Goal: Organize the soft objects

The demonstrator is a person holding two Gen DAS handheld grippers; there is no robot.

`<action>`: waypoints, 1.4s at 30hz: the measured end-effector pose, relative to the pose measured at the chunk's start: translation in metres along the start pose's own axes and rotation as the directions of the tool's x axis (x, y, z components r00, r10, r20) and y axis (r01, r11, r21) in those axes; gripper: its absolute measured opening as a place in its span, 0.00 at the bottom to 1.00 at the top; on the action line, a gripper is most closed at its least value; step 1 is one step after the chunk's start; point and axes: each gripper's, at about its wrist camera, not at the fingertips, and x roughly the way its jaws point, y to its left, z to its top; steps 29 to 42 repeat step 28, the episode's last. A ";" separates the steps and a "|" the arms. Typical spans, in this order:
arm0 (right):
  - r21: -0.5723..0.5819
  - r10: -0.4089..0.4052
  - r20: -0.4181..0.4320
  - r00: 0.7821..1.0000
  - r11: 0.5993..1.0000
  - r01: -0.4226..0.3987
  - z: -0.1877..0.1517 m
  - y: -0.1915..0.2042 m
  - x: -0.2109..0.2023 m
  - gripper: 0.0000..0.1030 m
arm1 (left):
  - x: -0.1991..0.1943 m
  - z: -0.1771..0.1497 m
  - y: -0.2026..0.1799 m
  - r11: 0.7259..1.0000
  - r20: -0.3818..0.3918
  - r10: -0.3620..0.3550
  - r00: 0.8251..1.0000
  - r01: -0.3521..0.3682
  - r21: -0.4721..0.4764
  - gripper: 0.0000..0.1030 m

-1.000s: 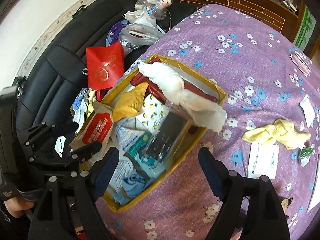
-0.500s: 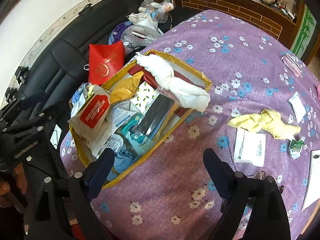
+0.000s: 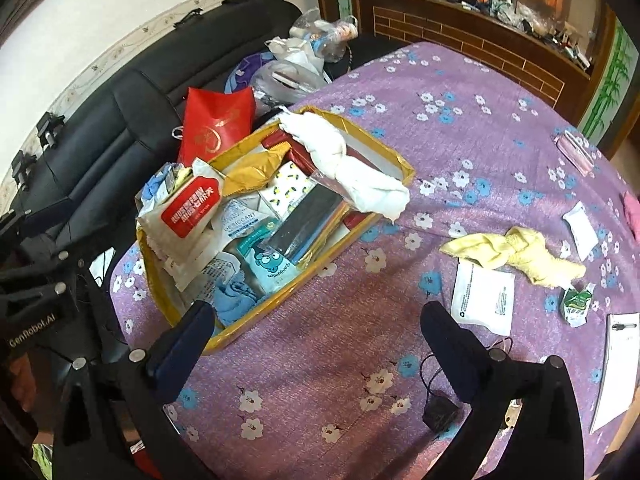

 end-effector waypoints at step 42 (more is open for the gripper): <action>0.022 -0.011 0.006 1.000 1.000 0.010 -0.007 -0.001 -0.008 1.00 | 0.028 0.003 -0.021 0.985 -0.095 -0.173 0.980 0.170 -0.034 0.67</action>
